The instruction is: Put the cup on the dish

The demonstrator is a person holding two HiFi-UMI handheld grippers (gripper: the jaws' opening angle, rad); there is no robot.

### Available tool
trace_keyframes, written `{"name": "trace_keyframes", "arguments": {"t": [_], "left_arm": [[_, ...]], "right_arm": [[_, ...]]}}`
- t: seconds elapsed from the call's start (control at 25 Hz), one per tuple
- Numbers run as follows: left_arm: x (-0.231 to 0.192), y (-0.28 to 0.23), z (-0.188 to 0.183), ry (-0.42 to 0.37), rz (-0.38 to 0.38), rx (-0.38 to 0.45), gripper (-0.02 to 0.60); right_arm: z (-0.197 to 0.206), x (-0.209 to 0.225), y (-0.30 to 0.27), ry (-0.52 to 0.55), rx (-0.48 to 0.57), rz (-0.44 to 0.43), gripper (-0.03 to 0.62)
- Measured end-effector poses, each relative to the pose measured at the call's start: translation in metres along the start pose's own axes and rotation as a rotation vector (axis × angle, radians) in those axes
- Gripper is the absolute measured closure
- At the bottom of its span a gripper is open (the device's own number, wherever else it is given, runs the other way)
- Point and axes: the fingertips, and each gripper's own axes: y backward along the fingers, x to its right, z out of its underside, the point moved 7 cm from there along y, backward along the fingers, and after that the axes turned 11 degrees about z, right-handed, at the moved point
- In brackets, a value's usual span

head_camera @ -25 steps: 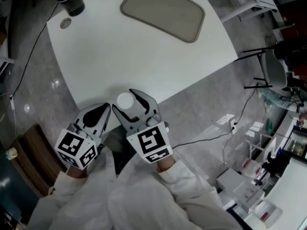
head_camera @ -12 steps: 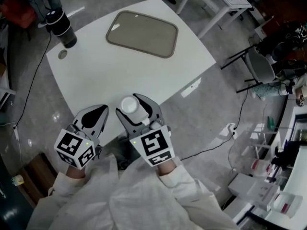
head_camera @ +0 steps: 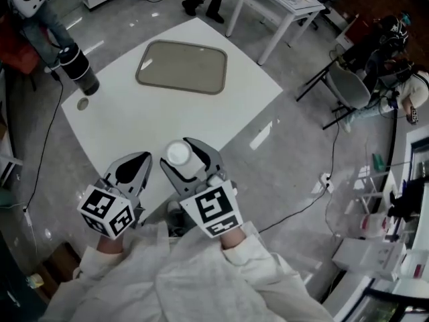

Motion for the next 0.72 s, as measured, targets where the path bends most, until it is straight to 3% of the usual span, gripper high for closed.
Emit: {"name": "trace_keyframes", "arguments": {"t": [0.32,0.72], "left_arm": [[0.007,0.001,-0.002,-0.038,0.053,0.004,0.574],[-0.003,-0.018,0.004,-0.013,0.076,0.000,0.574]], "right_arm": [[0.003,-0.013,0.005,-0.019,0.001,0.040,0.330],[0.016,-0.005,-0.003,-0.059,-0.028,0.076,0.330]]}}
